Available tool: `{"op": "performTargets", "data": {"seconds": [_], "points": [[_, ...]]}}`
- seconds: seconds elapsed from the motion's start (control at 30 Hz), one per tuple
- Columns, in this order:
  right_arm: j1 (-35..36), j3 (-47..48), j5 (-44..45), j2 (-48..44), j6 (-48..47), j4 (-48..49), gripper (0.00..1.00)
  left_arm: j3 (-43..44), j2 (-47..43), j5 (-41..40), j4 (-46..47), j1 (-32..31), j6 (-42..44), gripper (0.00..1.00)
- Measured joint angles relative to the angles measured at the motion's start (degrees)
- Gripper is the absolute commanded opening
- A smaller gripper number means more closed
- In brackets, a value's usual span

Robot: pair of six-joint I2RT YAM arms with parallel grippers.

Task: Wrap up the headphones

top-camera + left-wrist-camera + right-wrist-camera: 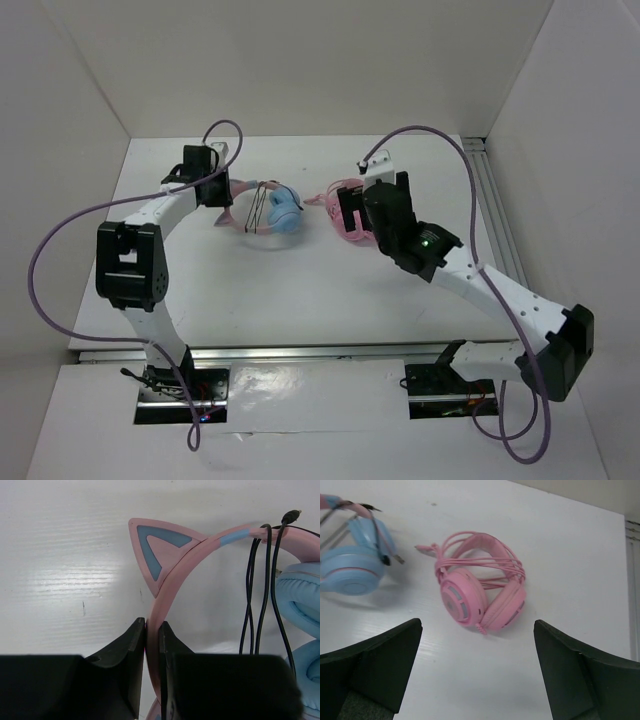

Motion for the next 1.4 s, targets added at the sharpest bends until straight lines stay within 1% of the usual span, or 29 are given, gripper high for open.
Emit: {"op": "performTargets", "data": {"seconds": [0.13,0.17,0.27,0.33,0.4,0.47,0.57,0.77,0.8,0.87,0.9,0.97,1.03,1.07,1.1,1.13,1.27,1.4], "points": [[1.6,0.0,-3.2,-4.3,1.1,0.0,1.00,0.5,3.6,-0.5,1.8,0.4,-0.2,0.00],[1.7,0.0,-3.9,-4.9,1.4,0.0,1.00,0.5,4.2,-0.5,2.2,0.5,-0.3,0.02],[1.8,-0.2,-6.0,-5.8,1.9,0.0,1.00,0.5,5.4,-0.4,3.9,1.1,-0.5,0.03],[1.8,-0.6,-7.0,-6.2,2.1,0.0,1.00,0.4,6.2,-0.3,5.2,1.3,-1.1,0.06],[1.8,-0.6,-7.8,-6.4,2.2,0.0,1.00,0.1,6.9,0.1,6.5,1.6,-1.6,0.06],[1.8,-0.6,-8.4,-6.4,2.4,0.0,1.00,-0.3,7.4,0.7,7.7,1.6,-1.7,0.10],[1.8,-0.7,-9.0,-6.5,2.6,0.0,1.00,-0.8,8.6,1.7,8.4,1.4,-1.9,0.12],[1.8,-1.4,-9.9,-8.1,2.7,0.0,1.00,-2.1,10.2,2.4,9.6,0.3,-3.5,0.20],[1.8,-1.4,-10.3,-8.3,2.8,0.0,1.00,-2.3,10.3,2.5,9.8,0.2,-3.9,0.24],[1.8,-1.4,-10.9,-8.8,2.9,0.0,1.00,-2.5,10.3,2.5,10.2,0.1,-4.6,0.36],[1.9,-1.4,-11.1,-9.0,3.0,0.0,1.00,-2.6,10.3,2.8,10.4,0.1,-4.7,0.45],[2.2,-1.4,-11.7,-9.5,3.1,0.0,1.00,-2.6,10.3,3.7,10.6,0.1,-5.1,0.55],[2.3,-1.4,-12.2,-9.9,3.3,0.0,1.00,-2.6,10.3,4.3,11.1,0.0,-5.7,0.58],[2.3,-1.4,-12.3,-10.1,3.4,-0.1,1.00,-2.6,10.3,4.6,11.2,-0.2,-5.9,0.62],[2.3,-1.4,-12.4,-10.3,3.4,-0.1,1.00,-2.6,10.3,4.7,11.3,-0.2,-5.9,0.71],[2.3,-1.4,-12.4,-10.4,3.4,-0.1,1.00,-2.7,10.3,5.1,11.6,-0.3,-6.0,1.00],[2.6,-1.4,-12.4,-10.6,3.6,-0.2,1.00,-3.0,9.7,5.6,11.6,-0.4,-6.3,1.00],[2.8,-1.4,-12.8,-10.6,3.6,-0.5,1.00,-4.7,6.0,5.2,11.2,-0.5,-6.4,1.00]]}}
